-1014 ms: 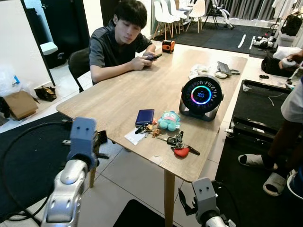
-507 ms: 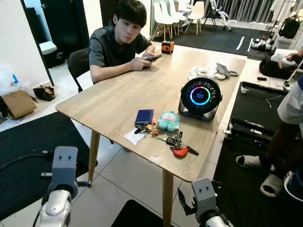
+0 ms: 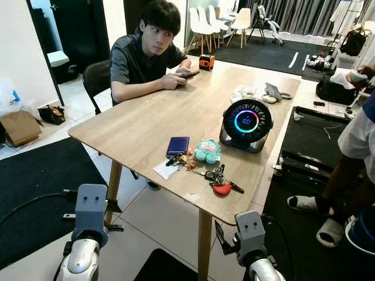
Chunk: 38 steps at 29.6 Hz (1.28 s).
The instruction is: Hang keys on a hook
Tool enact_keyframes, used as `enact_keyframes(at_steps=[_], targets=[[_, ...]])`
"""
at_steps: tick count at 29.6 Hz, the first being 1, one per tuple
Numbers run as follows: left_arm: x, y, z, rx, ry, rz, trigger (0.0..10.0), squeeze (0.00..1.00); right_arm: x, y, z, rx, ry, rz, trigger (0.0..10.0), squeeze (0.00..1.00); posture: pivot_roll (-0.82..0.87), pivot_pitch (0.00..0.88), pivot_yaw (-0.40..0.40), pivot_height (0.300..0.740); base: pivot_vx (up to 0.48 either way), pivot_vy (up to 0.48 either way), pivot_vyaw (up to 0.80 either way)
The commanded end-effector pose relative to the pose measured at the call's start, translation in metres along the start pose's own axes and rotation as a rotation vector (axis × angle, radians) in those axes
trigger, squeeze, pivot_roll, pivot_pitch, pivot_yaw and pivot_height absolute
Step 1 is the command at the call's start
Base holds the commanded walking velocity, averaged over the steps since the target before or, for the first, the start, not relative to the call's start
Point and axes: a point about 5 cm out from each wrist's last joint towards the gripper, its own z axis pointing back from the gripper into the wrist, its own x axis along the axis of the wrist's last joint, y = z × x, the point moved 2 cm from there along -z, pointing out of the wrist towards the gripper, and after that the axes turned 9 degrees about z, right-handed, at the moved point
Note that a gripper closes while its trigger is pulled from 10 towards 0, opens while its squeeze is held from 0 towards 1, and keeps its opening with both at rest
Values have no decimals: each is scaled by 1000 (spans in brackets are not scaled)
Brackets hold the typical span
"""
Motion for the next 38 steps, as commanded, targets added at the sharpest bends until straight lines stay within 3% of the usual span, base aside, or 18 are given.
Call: enact_keyframes(at_steps=[1, 6, 8, 13, 21, 27, 32, 33, 34, 35, 38], targets=[[0, -6, 5, -37, -12, -8, 10000, 0, 13, -4, -1, -16, -51, -9, 10000, 0, 56, 86, -23, 740, 0, 0, 0], [-11, -8, 12, -99, 4, -87, 10000, 0, 10, -9, 6, -36, -40, -7, 10000, 0, 48, 84, -17, 740, 0, 0, 0], [-21, -9, 18, -145, 31, -123, 10000, 0, -2, -14, 18, -57, 3, 4, 10000, 0, 30, 85, 0, 740, 0, 0, 0], [-30, -11, 22, -187, 60, -152, 10000, 0, -19, -20, 39, -84, 69, 26, 10000, 0, 19, 87, 11, 740, 0, 0, 0], [-35, -13, 23, -215, 70, -168, 10000, 0, -27, -30, 56, -161, 119, -12, 10000, 0, -4, 87, 30, 740, 0, 0, 0], [-26, -16, 13, -227, 41, -161, 10000, 0, 14, -52, 53, -242, -23, -6, 10000, 0, -23, 85, 51, 740, 0, 0, 0], [-25, -17, 11, -232, 37, -163, 10000, 0, 23, -56, 50, -251, -51, -4, 10000, 0, -23, 82, 54, 740, 0, 0, 0], [-25, -17, 10, -232, 34, -163, 10000, 0, 26, -57, 48, -257, -59, -4, 10000, 843, -21, 80, 55, 740, 0, 0, 0], [-24, -17, 9, -232, 33, -162, 10000, 0, 28, -58, 47, -261, -63, -5, 10000, 843, -19, 79, 57, 740, 0, 0, 0], [-24, -17, 9, -230, 30, -162, 10000, 0, 30, -58, 45, -256, -73, -14, 10000, 1000, -16, 79, 55, 740, 0, 0, 0], [-23, -18, 8, -224, 26, -161, 10000, 0, 37, -56, 41, -244, -82, -26, 10000, 1000, -12, 75, 51, 740, 0, 0, 0]])
